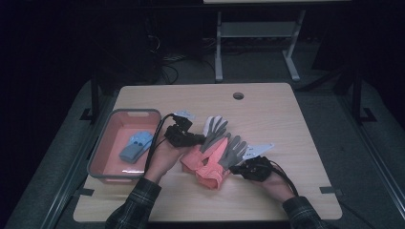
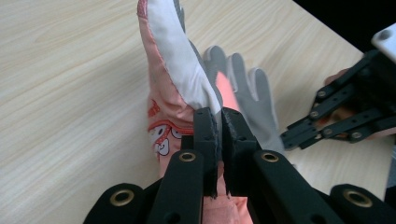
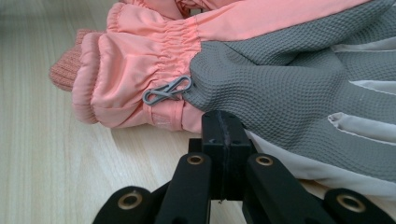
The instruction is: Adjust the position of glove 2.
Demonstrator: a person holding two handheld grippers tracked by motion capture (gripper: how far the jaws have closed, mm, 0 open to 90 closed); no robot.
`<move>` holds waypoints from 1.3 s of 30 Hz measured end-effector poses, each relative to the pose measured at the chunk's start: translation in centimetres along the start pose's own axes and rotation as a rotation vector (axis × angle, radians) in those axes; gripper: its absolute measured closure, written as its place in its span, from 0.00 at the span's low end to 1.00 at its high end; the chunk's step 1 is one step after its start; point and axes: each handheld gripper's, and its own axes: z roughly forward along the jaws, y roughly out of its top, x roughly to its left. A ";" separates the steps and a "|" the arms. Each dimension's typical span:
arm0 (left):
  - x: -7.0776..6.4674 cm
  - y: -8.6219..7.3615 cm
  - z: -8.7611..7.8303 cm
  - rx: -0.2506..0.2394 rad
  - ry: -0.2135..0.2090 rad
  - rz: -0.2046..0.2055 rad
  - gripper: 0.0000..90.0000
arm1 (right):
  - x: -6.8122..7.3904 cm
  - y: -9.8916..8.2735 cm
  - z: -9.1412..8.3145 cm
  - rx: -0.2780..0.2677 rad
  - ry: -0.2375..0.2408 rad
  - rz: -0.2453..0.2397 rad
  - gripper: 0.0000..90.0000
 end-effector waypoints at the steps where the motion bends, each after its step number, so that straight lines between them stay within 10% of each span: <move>1: -0.2 0.0 0.0 0.001 -0.002 0.005 0.95 | 0.1 0.1 0.1 0.001 -0.002 -0.001 1.00; 22: -5.6 0.4 3.3 0.071 -0.081 0.088 0.99 | 0.2 0.5 0.6 0.004 -0.008 -0.002 1.00; 39: -7.0 0.3 5.3 0.067 -0.194 0.119 1.00 | -0.4 -0.6 -1.0 0.018 -0.014 0.010 1.00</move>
